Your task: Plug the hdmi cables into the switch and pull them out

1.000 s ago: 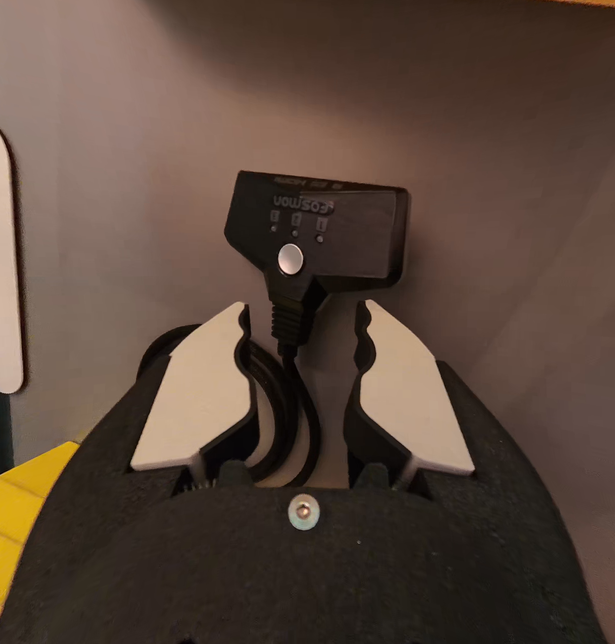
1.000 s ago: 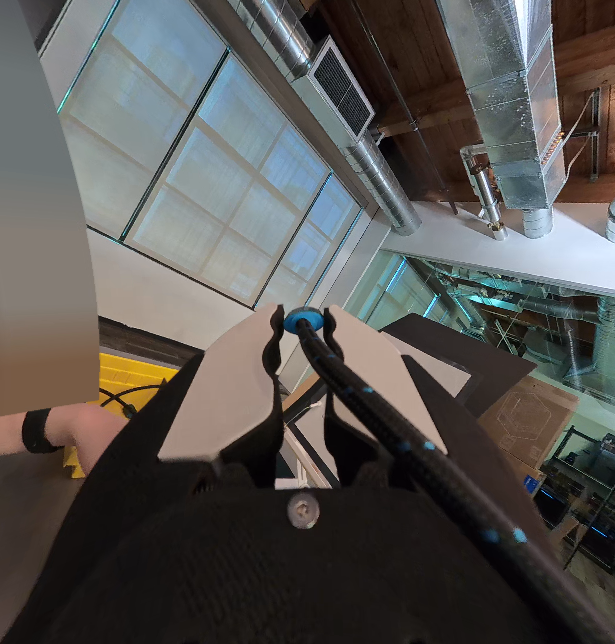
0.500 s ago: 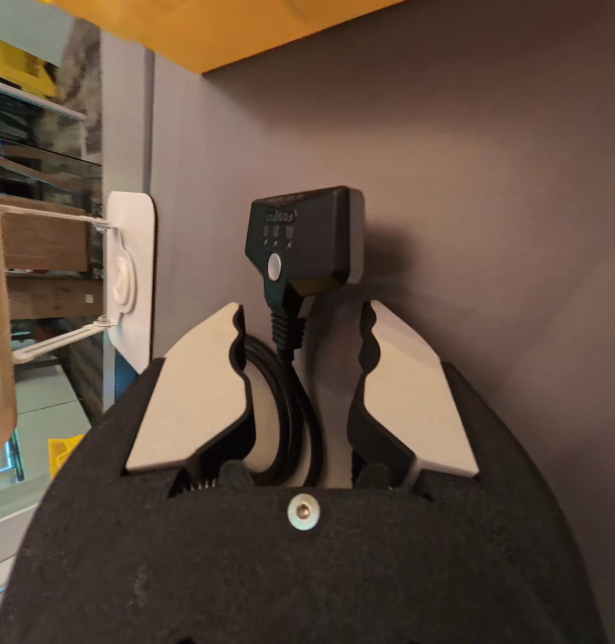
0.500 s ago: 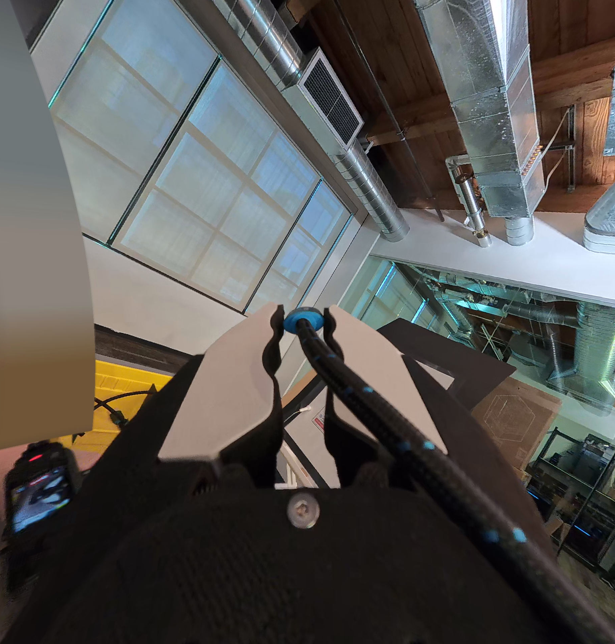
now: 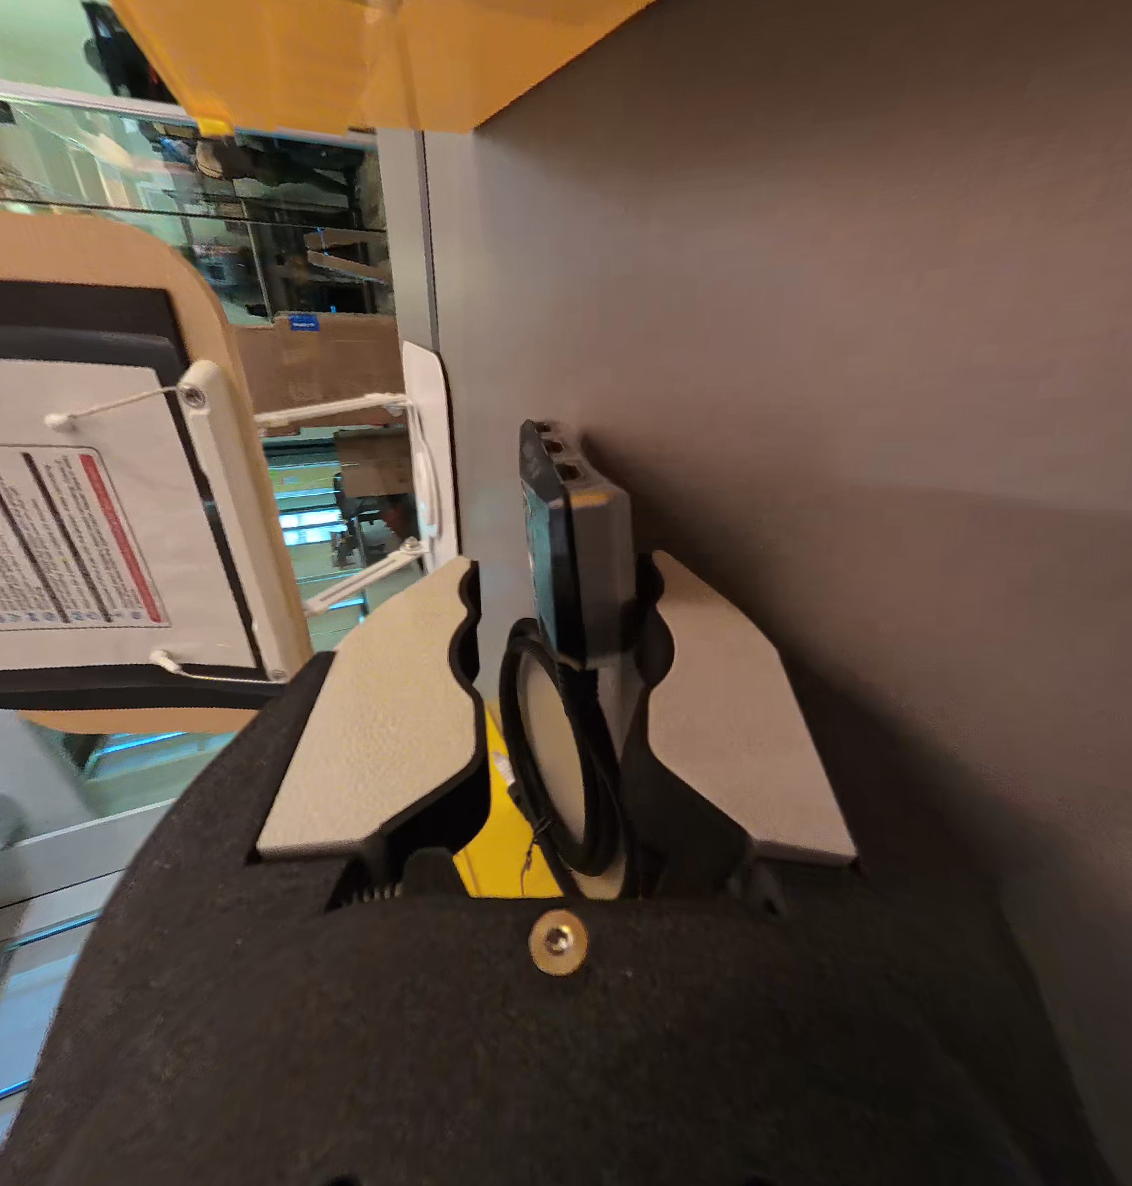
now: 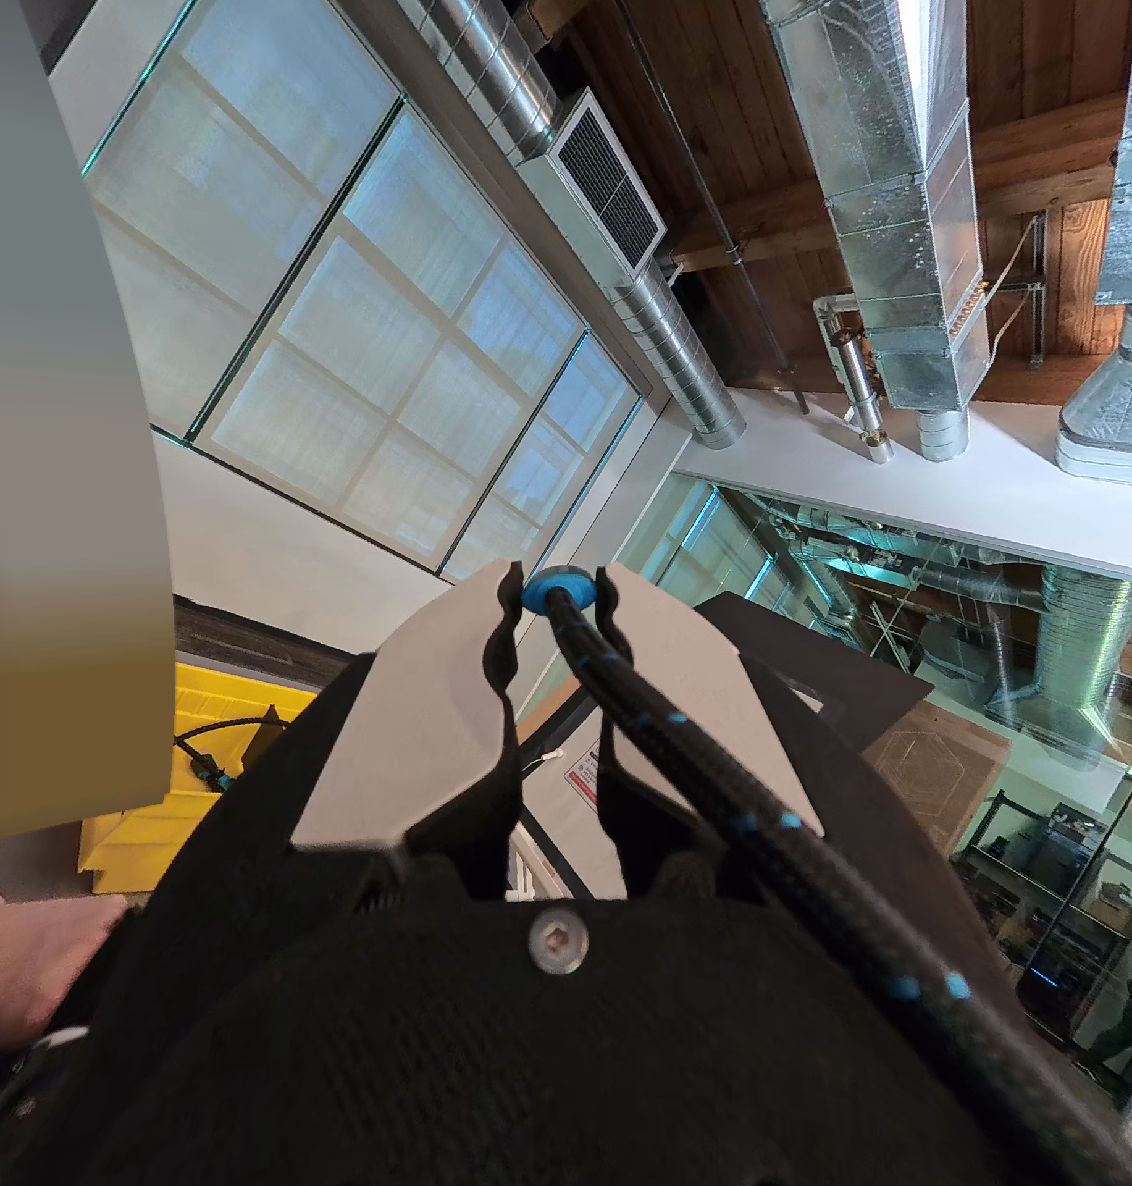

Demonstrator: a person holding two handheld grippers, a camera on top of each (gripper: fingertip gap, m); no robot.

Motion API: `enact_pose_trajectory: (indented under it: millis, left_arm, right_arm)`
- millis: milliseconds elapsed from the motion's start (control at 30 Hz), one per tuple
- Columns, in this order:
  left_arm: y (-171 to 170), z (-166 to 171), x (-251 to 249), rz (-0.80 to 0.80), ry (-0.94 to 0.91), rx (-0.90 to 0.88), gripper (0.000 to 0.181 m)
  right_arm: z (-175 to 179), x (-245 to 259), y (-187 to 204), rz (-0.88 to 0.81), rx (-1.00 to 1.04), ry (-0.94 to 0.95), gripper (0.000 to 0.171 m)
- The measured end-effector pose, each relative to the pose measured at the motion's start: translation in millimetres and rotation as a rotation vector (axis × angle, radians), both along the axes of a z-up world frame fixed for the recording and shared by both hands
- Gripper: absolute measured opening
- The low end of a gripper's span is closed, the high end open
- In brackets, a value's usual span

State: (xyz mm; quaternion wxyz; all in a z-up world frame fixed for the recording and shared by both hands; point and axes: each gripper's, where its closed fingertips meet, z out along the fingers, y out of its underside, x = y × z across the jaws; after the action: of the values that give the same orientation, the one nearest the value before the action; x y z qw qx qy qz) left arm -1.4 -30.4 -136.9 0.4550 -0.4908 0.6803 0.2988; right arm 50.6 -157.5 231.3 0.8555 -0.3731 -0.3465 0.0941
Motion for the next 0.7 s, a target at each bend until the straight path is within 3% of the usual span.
enact_pose_trajectory:
  millis: [200, 333, 700]
  left_arm:
    - [8.1, -1.2, 5.7, 0.003, 0.047, 0.017, 0.045]
    - [13.5, -6.0, 6.8, -0.022, 0.079, 0.057, 0.029]
    - [22.6, -6.4, 6.0, -0.074, 0.054, 0.055, 0.028]
  right_arm:
    - [2.7, 6.3, -1.9, -0.002, 0.003, 0.017, 0.022]
    - [2.7, 7.5, -1.2, 0.0, -0.001, 0.02, 0.022]
    - [0.0, 4.8, 3.2, -0.005, -0.012, 0.012, 0.022]
